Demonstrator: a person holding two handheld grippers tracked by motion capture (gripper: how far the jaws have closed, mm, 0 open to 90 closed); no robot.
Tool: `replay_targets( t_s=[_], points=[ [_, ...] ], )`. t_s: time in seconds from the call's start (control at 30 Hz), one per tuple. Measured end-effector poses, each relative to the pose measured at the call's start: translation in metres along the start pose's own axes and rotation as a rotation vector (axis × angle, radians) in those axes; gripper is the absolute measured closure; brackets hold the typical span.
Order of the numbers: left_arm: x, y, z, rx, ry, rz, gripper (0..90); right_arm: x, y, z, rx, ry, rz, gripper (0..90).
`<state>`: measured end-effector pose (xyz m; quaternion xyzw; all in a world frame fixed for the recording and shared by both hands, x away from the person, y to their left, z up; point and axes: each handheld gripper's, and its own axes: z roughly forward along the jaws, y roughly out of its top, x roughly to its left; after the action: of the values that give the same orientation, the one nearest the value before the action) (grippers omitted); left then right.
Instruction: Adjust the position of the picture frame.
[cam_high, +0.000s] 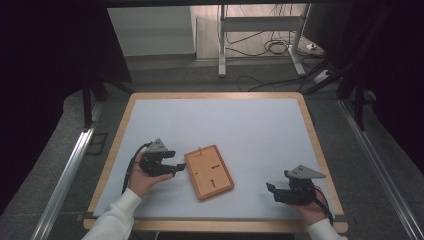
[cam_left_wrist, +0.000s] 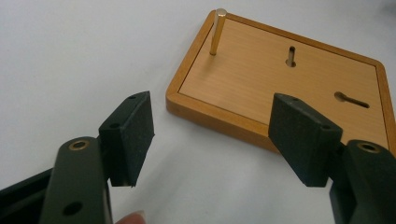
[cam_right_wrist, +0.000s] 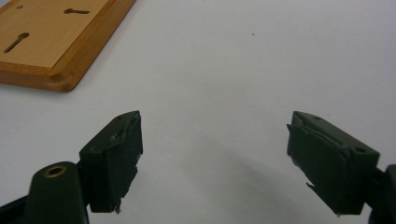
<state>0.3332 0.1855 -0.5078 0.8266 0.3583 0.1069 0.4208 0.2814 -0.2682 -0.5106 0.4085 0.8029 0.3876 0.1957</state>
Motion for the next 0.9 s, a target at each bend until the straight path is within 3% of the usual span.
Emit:
replay_targets(
  t_s=[0.57, 0.9],
  points=[
    [0.001, 0.024, 0.021, -0.005, -0.014, -0.014, 31.9, 0.001, -0.003, 0.000, 0.011, -0.007, 0.004, 17.9],
    [-0.003, 0.035, 0.047, 0.021, -0.025, -0.007, 32.9, 0.002, -0.003, -0.001, 0.003, -0.012, -0.002, 17.9]
  ],
)
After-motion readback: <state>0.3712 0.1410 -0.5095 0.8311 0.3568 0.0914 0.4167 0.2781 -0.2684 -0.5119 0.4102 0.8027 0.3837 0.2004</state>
